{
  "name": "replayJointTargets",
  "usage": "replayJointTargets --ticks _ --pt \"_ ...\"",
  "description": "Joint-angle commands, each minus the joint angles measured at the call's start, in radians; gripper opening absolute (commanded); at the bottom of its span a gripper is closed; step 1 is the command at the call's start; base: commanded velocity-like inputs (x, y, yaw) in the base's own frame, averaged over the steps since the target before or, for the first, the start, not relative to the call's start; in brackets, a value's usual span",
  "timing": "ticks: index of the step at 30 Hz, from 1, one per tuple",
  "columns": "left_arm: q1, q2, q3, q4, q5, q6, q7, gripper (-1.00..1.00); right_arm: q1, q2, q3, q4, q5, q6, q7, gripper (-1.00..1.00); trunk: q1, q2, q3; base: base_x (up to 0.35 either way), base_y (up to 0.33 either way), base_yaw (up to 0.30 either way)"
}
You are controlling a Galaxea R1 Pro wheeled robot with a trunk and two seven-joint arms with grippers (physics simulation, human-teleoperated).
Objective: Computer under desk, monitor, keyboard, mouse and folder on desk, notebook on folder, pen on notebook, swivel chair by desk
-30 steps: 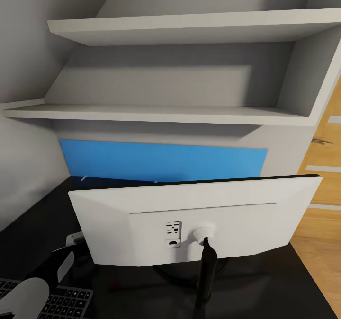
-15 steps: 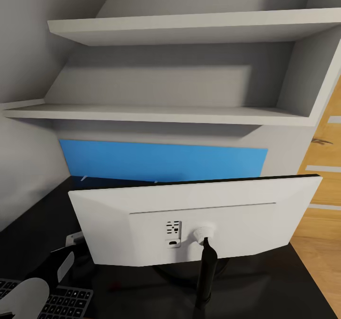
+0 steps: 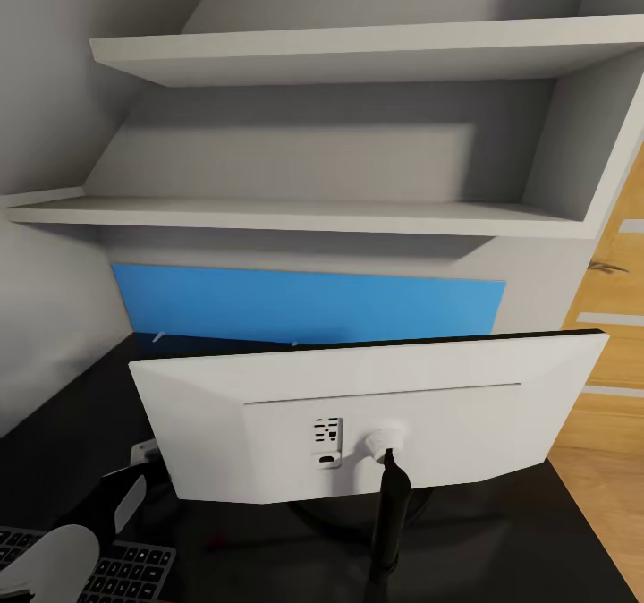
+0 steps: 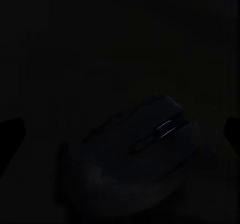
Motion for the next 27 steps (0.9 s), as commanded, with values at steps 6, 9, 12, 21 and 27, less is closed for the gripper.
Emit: replayJointTargets --ticks 6,9,12,21,27 --pt "0.0 -0.007 0.0 -0.002 0.011 0.005 0.004 1.0 -0.001 0.0 -0.004 0.002 0.011 -0.003 -0.007 1.0 0.0 -0.001 -0.001 0.0 0.0 0.0" --pt "0.0 -0.013 0.0 -0.002 0.011 0.004 0.004 1.0 -0.001 0.0 -0.004 0.002 0.011 -0.002 -0.006 1.0 0.0 -0.001 -0.001 0.0 0.0 0.0" --pt "0.0 -0.015 0.0 -0.002 0.011 0.004 0.004 1.0 -0.001 0.0 -0.004 0.002 0.011 0.0 -0.006 1.0 0.0 -0.001 -0.001 0.0 0.0 0.0" --pt "0.0 -0.017 0.0 -0.002 0.012 0.004 0.005 1.0 -0.001 0.0 -0.004 0.002 0.011 0.014 -0.007 1.0 0.0 -0.001 -0.001 0.0 0.0 0.0" --pt "0.0 -0.017 0.0 -0.002 0.012 0.005 0.005 1.0 -0.001 0.0 -0.005 0.002 0.01 0.016 -0.007 1.0 0.0 -0.001 -0.001 0.0 0.0 0.0"
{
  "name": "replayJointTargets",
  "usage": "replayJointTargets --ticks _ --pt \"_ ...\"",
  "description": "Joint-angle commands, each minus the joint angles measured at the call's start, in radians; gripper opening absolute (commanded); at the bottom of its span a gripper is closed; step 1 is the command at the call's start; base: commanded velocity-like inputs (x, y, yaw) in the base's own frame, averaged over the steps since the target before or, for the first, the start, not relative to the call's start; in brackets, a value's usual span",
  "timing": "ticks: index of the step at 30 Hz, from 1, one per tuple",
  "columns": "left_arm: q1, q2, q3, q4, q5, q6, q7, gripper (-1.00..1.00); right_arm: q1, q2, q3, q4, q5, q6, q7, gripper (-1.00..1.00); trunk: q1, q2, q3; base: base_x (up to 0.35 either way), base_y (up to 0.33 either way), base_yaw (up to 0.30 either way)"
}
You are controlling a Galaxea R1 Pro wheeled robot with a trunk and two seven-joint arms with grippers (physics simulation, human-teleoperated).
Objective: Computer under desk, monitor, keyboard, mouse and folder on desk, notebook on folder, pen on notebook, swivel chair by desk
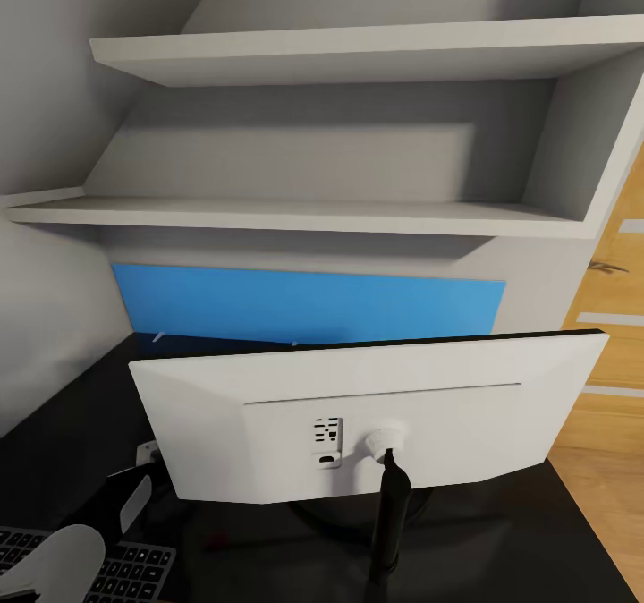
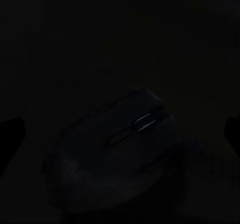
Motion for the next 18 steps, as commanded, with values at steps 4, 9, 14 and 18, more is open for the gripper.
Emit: replayJointTargets --ticks 4,9,14,18 --pt "0.0 0.0 0.0 -0.002 0.011 0.006 0.004 1.0 -0.001 0.0 -0.004 0.002 0.01 -0.003 -0.007 1.0 0.0 -0.001 -0.001 0.0 0.0 0.0" --pt "0.0 0.0 0.0 -0.002 0.011 0.007 0.005 1.0 -0.001 0.0 -0.004 0.001 0.01 -0.003 -0.007 1.0 0.0 -0.001 -0.001 0.0 0.0 0.0" --pt "0.0 0.0 0.001 -0.002 0.011 0.008 0.006 1.0 -0.001 0.0 -0.005 0.001 0.01 -0.003 -0.008 1.0 0.019 -0.036 -0.017 0.0 0.0 0.0" --pt "0.0 0.0 0.001 -0.002 0.011 0.008 0.006 1.0 -0.001 0.0 -0.004 0.001 0.01 -0.003 -0.008 1.0 0.019 -0.036 -0.017 0.0 0.0 0.0"
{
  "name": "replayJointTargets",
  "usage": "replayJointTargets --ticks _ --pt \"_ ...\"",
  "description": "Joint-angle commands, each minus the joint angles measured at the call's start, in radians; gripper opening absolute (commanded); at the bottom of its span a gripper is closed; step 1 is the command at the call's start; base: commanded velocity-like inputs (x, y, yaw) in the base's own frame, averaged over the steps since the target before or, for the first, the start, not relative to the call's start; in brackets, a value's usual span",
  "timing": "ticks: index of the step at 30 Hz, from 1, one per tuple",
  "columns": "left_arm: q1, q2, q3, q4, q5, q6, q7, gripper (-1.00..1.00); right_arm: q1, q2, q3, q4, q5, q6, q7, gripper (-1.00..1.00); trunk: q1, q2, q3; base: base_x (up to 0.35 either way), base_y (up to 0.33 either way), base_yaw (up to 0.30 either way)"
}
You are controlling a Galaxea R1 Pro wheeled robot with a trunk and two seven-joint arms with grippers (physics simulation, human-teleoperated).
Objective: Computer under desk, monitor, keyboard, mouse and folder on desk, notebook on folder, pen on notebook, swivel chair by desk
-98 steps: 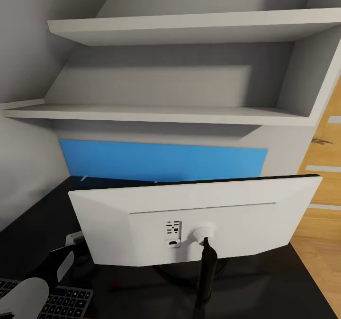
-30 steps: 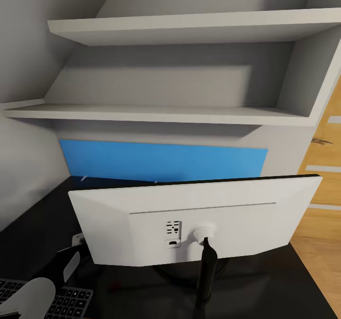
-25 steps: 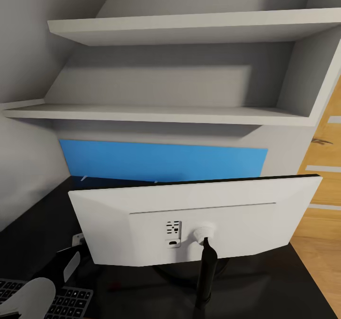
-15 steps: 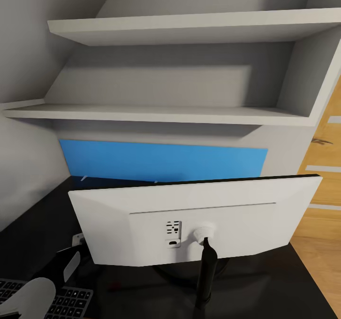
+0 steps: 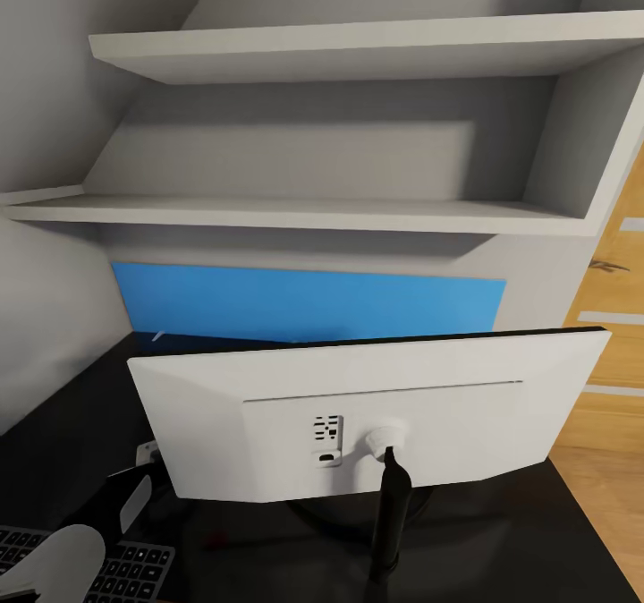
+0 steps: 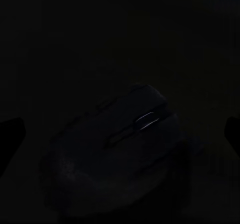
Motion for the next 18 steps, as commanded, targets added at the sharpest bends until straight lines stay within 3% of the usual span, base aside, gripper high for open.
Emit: replayJointTargets --ticks 1,7,18 --pt "0.0 0.0 0.0 -0.002 0.011 0.006 0.004 1.0 -0.001 0.0 -0.005 0.002 0.01 -0.003 -0.007 1.0 0.0 -0.001 -0.001 0.0 0.0 0.0" --pt "0.0 0.0 0.0 -0.002 0.011 0.006 0.004 1.0 -0.001 0.0 -0.005 0.002 0.01 -0.003 -0.007 1.0 0.0 -0.001 -0.001 0.0 0.0 0.0" --pt "0.0 0.0 -0.001 -0.002 0.011 0.007 0.005 1.0 -0.001 0.0 -0.005 0.002 0.01 -0.003 -0.007 1.0 0.042 -0.078 -0.036 0.0 0.0 0.0"
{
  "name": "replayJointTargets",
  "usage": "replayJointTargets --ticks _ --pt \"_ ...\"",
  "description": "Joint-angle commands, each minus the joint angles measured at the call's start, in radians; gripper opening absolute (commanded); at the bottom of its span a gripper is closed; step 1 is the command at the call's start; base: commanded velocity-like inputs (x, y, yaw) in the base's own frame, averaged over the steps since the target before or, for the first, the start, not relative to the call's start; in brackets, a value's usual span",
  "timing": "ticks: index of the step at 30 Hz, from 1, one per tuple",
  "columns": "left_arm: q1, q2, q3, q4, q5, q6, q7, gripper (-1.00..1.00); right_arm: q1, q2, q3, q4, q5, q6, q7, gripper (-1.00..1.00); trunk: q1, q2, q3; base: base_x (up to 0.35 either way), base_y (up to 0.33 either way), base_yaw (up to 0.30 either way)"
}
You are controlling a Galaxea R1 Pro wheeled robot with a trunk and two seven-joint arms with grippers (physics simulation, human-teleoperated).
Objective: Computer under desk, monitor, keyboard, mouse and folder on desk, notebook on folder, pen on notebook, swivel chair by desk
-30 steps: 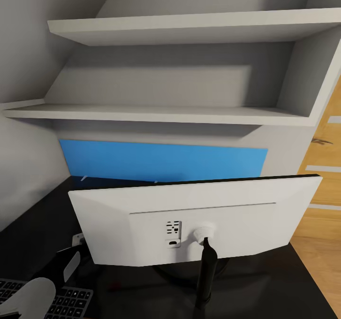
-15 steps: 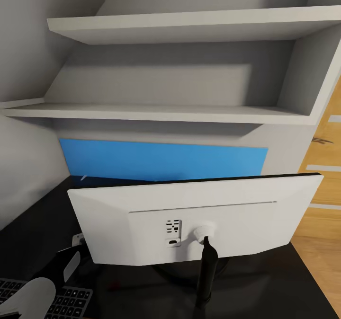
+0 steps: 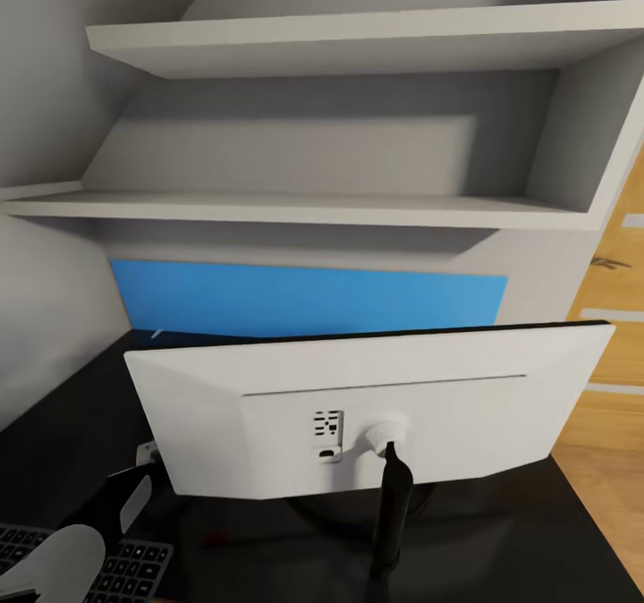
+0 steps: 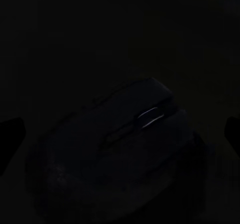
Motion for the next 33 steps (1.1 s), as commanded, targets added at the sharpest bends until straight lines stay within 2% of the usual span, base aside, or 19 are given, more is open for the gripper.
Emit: replayJointTargets --ticks 1,14,20,33 --pt "0.0 0.0 0.0 -0.002 0.011 0.006 0.004 1.0 -0.001 0.0 -0.005 0.002 0.01 -0.003 -0.007 1.0 0.004 -0.008 -0.004 0.0 0.0 0.0" --pt "0.0 0.001 0.002 -0.002 0.011 0.006 0.004 1.0 -0.001 0.0 -0.004 0.002 0.01 -0.003 -0.007 1.0 0.008 -0.015 -0.008 0.0 0.0 0.0" --pt "0.0 0.001 0.0 -0.002 0.011 0.007 0.004 1.0 -0.001 0.0 -0.004 0.002 0.01 -0.003 -0.007 1.0 0.031 -0.057 -0.026 0.0 0.0 0.0" --pt "0.0 0.0 0.002 -0.002 0.011 0.006 0.004 1.0 -0.001 0.0 -0.004 0.002 0.01 -0.003 -0.007 1.0 0.031 -0.057 -0.026 0.0 0.0 0.0"
